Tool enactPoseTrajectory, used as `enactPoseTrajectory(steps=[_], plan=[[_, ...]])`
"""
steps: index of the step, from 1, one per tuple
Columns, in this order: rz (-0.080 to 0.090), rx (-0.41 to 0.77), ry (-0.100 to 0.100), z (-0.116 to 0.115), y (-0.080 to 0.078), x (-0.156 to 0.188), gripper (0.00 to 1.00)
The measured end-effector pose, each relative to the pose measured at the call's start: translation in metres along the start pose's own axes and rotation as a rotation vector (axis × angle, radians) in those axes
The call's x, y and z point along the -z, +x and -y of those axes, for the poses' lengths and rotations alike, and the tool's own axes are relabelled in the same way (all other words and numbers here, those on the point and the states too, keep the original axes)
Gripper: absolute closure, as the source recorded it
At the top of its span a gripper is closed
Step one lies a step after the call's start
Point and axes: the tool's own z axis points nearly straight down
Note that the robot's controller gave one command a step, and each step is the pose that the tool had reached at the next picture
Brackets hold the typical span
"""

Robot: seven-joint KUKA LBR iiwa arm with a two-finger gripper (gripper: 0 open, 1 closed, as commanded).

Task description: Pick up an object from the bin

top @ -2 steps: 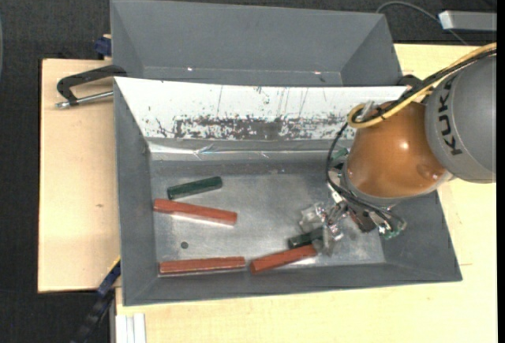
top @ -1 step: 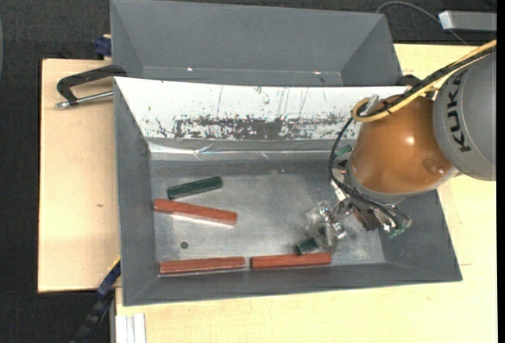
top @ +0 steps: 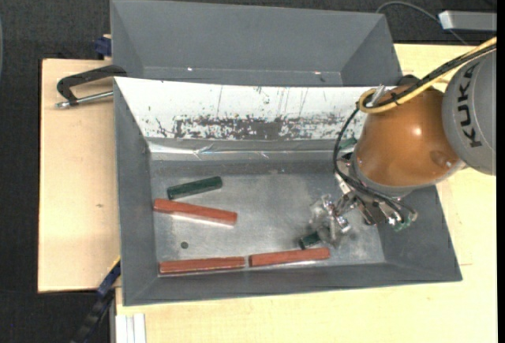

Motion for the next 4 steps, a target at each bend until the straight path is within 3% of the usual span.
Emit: enactPoseTrajectory(steps=[1,4], plan=[[0.005,0.0,0.003,0.001,-0.001,0.011,1.0],[0.0,0.0,0.0,0.0,-0.002,0.029,1.0]])
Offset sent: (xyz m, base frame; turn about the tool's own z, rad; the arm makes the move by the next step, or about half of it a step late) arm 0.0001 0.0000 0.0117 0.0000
